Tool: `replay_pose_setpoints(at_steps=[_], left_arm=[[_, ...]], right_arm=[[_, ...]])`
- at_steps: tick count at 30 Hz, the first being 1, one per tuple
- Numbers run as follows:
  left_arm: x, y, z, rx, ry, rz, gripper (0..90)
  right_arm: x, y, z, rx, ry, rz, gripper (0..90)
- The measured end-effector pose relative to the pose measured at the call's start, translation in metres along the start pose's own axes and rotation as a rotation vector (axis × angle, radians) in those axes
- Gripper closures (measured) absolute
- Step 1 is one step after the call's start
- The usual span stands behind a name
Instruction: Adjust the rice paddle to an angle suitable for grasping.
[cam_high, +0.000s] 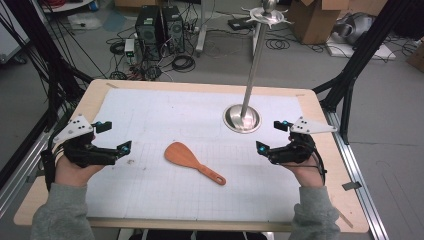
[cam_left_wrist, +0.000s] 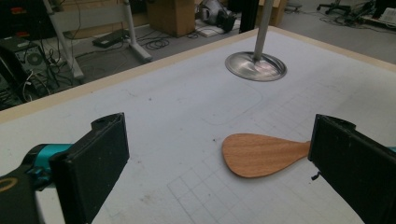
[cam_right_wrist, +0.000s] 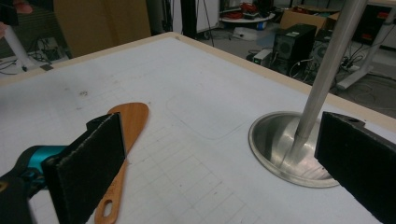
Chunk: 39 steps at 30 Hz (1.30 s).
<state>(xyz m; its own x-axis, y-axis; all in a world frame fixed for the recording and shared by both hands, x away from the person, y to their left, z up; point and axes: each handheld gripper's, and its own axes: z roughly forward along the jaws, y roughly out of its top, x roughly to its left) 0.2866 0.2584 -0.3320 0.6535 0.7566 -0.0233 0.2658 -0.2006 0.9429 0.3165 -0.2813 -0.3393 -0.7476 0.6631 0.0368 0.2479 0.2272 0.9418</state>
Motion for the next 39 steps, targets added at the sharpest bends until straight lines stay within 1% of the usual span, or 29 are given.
replay_pose_setpoints(at_steps=[4,6,7,9,10,17,18,24,25,26,30,32,33,34,35,37,39], left_arm=[[0.0,0.0,0.0,0.0,0.006,0.003,5.6],[0.0,0.0,-0.001,-0.003,0.005,0.0,5.7],[0.0,-0.001,-0.001,-0.003,0.004,0.0,5.7],[0.0,-0.001,-0.001,0.0,0.003,0.0,5.7],[0.0,-0.001,-0.001,0.002,0.002,0.002,5.7],[0.0,-0.001,-0.001,0.004,0.001,0.002,5.7],[0.0,-0.001,-0.002,0.004,0.001,0.001,5.7],[0.0,-0.003,-0.003,0.009,0.003,-0.002,5.6],[0.0,-0.003,-0.003,0.009,0.003,-0.002,5.7],[0.0,-0.003,-0.003,0.011,0.005,-0.002,5.6],[0.0,-0.004,-0.005,0.011,0.009,-0.004,5.7],[0.001,-0.004,-0.006,0.014,0.011,-0.003,5.7],[0.001,-0.005,-0.006,0.014,0.01,-0.004,5.7],[0.001,-0.005,-0.007,0.015,0.014,-0.005,5.7],[0.001,-0.005,-0.007,0.015,0.014,-0.005,5.7],[0.001,-0.006,-0.008,0.015,0.017,-0.007,5.7],[0.001,-0.006,-0.008,0.016,0.016,-0.009,5.7]], right_arm=[[0.002,0.0,0.003,0.007,0.005,-0.003,0.7],[0.002,0.0,0.005,0.007,0.009,-0.012,0.7],[0.003,0.0,0.005,0.013,0.012,-0.004,0.7],[0.004,0.0,0.008,0.012,0.017,-0.015,0.7],[0.006,0.0,0.009,0.022,0.02,-0.01,0.7],[0.011,0.001,0.019,0.038,0.034,-0.031,0.7],[0.014,0.0,0.022,0.049,0.041,-0.031,0.7],[0.021,-0.001,0.035,0.073,0.066,-0.046,0.7],[0.021,-0.001,0.035,0.073,0.066,-0.046,0.7],[0.024,-0.001,0.04,0.084,0.077,-0.05,0.8],[0.028,-0.002,0.048,0.102,0.095,-0.055,3.7],[0.031,-0.002,0.053,0.107,0.107,-0.054,3.7],[0.031,-0.002,0.053,0.107,0.107,-0.054,3.7],[0.034,-0.003,0.058,0.119,0.117,-0.059,3.9],[0.034,-0.003,0.058,0.119,0.117,-0.059,3.9],[0.038,-0.004,0.065,0.139,0.136,-0.065,5.0],[0.04,-0.004,0.067,0.146,0.144,-0.066,5.1]])
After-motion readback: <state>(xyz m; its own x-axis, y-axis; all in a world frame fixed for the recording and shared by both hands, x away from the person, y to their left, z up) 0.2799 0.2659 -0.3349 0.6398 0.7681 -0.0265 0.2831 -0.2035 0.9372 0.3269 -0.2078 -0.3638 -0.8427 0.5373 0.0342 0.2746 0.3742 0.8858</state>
